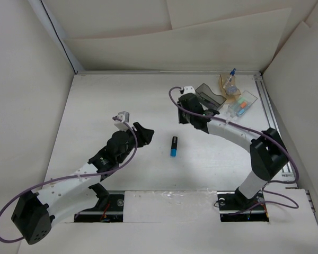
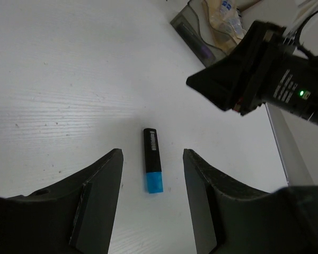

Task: Sort the stationery into containers
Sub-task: Pick up the pen from the center of the board.

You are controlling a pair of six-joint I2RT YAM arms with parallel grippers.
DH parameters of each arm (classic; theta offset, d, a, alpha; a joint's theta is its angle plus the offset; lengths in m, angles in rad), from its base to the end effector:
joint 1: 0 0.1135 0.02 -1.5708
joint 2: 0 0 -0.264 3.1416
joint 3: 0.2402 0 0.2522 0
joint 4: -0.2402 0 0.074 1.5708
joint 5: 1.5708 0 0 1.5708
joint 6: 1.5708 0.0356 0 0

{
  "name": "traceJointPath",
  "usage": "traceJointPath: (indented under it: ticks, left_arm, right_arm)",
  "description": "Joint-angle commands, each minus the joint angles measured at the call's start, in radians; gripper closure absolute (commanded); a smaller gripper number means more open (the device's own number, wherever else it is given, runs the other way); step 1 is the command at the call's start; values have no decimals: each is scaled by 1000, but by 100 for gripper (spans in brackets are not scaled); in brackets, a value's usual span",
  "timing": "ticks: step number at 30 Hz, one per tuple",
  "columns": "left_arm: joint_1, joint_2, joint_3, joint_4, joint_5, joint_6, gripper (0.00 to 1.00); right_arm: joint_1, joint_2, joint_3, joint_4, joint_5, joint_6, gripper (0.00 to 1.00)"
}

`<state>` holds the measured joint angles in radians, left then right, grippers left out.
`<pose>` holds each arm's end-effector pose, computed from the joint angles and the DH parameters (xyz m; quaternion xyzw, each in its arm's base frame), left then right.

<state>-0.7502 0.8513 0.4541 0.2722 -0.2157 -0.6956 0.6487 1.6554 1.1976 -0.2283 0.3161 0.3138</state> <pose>0.1537 -0.1329 0.2591 -0.0508 0.7472 -0.3746 0.5466 0.3031 0.2159 0.2538 -0.0823 0.8912 0.0696 0.4406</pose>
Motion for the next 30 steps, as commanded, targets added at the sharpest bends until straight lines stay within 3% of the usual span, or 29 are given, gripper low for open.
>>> traceJointPath:
  ticks: [1, 5, 8, 25, 28, 30]
  left_arm:
    - [9, -18, -8, 13, -11, 11, 54]
    - [9, -18, -17, 13, -20, 11, 54]
    - [9, -18, -17, 13, -21, 11, 54]
    - [9, -29, -26, 4, -21, 11, 54]
    - [9, -20, -26, 13, -11, 11, 54]
    - [9, -20, -26, 13, -11, 11, 54]
  right_arm:
    - [52, -25, -24, -97, -55, 31, 62]
    - [92, -51, -72, -109, -91, 54, 42]
    - [118, -51, -86, -100, -117, 89, 35]
    - [149, 109, -127, -29, -127, 208, 46]
    - [149, 135, -127, -5, -127, 217, 51]
    - [149, 150, -127, -5, -115, 226, 62]
